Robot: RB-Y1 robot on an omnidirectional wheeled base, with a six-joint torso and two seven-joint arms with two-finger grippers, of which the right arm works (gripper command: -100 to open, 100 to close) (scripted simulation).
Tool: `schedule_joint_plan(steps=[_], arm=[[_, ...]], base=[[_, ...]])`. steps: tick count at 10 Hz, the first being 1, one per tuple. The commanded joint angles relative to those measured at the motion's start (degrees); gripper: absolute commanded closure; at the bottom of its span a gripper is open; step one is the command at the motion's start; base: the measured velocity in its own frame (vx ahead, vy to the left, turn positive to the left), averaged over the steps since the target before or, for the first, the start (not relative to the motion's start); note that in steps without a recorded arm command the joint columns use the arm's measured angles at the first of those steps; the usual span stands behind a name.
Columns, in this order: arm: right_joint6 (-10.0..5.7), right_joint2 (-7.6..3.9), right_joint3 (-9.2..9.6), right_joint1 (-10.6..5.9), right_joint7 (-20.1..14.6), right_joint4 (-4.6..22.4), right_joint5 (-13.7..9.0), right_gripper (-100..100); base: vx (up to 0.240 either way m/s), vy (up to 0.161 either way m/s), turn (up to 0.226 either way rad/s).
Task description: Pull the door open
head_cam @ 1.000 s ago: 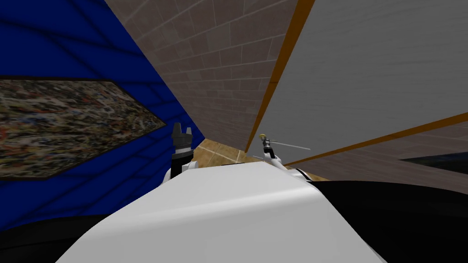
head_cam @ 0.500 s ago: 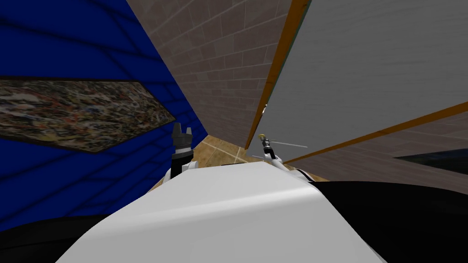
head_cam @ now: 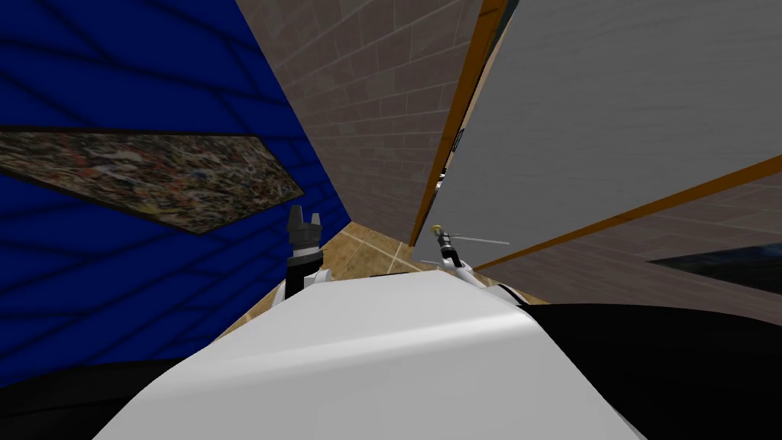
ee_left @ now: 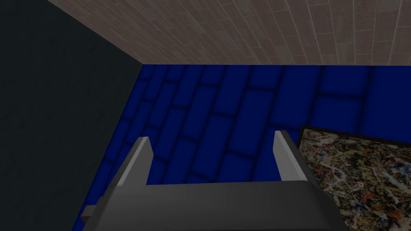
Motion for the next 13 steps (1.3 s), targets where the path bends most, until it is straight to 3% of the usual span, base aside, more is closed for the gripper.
schedule_joint_plan(steps=[1, 4, 5, 13], arm=[[-0.59, -0.86, 1.31, 0.96, -1.1, -0.9, 0.4, 100], [-1.56, -2.12, 3.38, 1.99, -2.9, -1.8, 0.9, 100], [-1.18, -1.73, 2.99, 1.71, -2.4, -1.8, 0.8, 100], [-6.19, -6.49, 9.21, 6.11, -7.6, -4.3, 1.6, 100]], base=[[-0.253, -0.04, 0.123], [-0.27, -0.058, 0.111], [-0.129, -0.009, 0.022], [-0.21, -0.066, 0.115]])
